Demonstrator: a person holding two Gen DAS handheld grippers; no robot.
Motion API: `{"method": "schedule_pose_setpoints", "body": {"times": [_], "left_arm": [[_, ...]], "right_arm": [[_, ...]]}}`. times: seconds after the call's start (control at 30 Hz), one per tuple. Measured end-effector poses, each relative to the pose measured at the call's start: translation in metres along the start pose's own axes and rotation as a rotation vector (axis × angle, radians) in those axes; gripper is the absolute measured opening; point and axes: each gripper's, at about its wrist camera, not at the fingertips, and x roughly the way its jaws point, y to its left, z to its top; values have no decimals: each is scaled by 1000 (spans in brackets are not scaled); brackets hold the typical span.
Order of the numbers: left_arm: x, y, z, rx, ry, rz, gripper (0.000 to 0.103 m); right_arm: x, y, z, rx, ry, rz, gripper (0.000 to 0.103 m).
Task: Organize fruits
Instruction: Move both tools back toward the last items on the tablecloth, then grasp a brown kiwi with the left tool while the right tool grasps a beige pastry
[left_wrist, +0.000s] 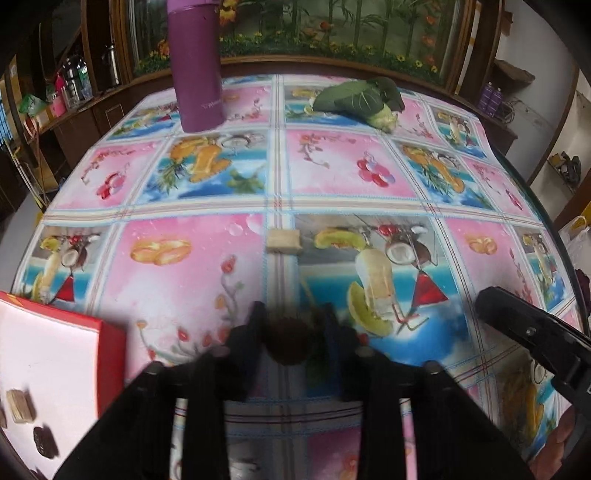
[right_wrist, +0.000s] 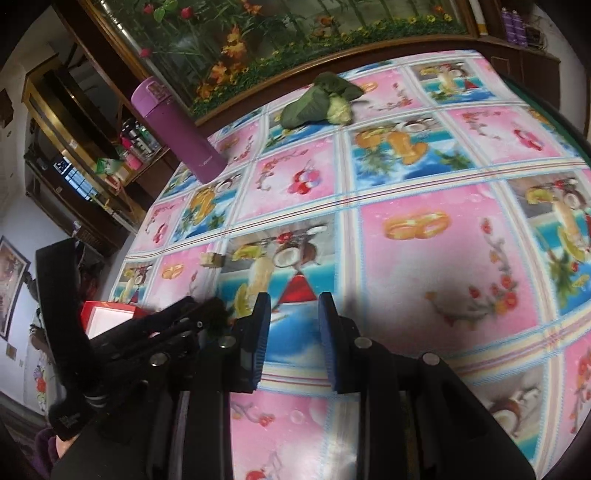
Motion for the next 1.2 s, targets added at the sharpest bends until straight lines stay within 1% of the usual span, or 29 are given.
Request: {"method": "schedule_pose_setpoints", "body": {"times": [0.07,0.13,0.23,0.33,0.43,0.57,0.63,0.77,0.87,1.07,1.2], "left_arm": [[-3,8,0,-23,2,-21,21],[-4,15,0,-30,-2,-11,21],[-5,28,-1,-71,11,-35,21],[-9,36,-2,-83,7,-29,21],[-14,43,-5,-90,5,-22,21],[-18,49,-10,-95,5,-29,21],[-18,49,-11,-94,9,-32,21],[-16,50,-12,-95,16,-42,21],[-15,51,-12,-96,17,-42,21],[-13,52,-13,-98,20,-30,21],[-13,52,-13,-97,16,-17,21]], "right_arm": [[7,10,2,-48,12,17,28],[13,24,7,-102,11,39,29],[28,43,16,-160,31,98,29],[46,59,24,-218,46,112,29],[67,67,29,-241,89,124,29],[87,72,30,-225,118,133,29],[90,76,29,-230,119,137,29],[96,82,29,-241,115,85,29],[101,83,30,-241,126,68,29],[104,88,30,-244,113,31,29],[106,95,27,-287,100,-4,28]]}}
